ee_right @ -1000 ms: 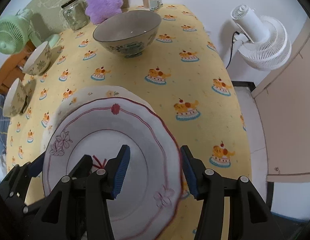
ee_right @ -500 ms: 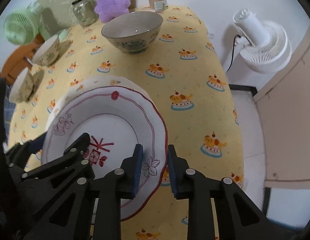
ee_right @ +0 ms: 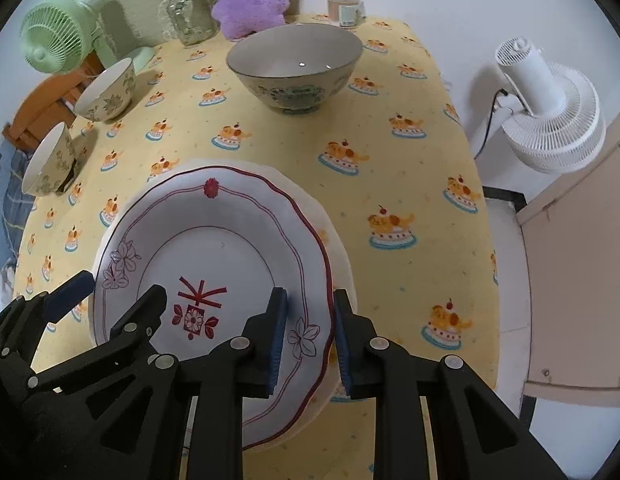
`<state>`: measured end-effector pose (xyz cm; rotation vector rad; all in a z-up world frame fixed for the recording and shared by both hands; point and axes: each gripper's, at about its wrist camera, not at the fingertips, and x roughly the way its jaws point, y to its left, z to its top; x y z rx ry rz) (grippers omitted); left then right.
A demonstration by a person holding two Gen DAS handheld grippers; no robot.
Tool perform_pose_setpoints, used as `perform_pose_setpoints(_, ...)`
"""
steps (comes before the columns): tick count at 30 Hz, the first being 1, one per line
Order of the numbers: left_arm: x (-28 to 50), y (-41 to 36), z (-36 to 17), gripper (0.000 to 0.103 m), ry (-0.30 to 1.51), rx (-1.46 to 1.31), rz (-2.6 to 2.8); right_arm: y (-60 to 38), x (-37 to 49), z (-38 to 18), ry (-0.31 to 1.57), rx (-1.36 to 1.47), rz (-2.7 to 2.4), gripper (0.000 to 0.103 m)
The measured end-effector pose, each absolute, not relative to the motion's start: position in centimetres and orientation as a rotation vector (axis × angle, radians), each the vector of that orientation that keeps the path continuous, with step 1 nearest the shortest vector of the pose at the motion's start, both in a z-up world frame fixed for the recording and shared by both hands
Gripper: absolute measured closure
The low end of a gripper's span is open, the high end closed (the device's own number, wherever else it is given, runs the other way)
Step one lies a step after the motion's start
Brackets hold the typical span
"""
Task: Organize plates and bowls
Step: 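Carry the red-rimmed plate with both grippers and lower it onto the plate stack, then open both grippers to release the red-rimmed plate onto the stack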
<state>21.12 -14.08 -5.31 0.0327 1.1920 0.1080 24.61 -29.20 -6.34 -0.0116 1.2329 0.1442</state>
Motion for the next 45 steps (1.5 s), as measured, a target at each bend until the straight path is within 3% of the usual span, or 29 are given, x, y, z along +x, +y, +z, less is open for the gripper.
perform_pose_setpoints(14, 21.2, -13.2, -5.0, 0.028, 1.174, -0.032, 0.079, -28.7, 25.2, -6.6, 1.217, -0.044, 0.12, 0.071)
perform_pose_setpoints(21, 20.5, -12.8, -5.5, 0.026, 1.201, -0.06, 0.065, -30.2, 24.1, -6.4, 1.202, 0.016, 0.116, 0.048)
perform_pose_setpoints(33, 19.6, -10.9, -4.2, 0.024, 1.16, -0.059, 0.021, -28.8, 23.1, -3.9, 1.18, 0.035, 0.075, 0.047)
perform_pose_setpoints(45, 20.2, -3.4, -0.4, 0.024, 1.088, -0.063, -0.026, -21.3, 22.5, -0.3, 1.117, 0.071, 0.081, 0.047)
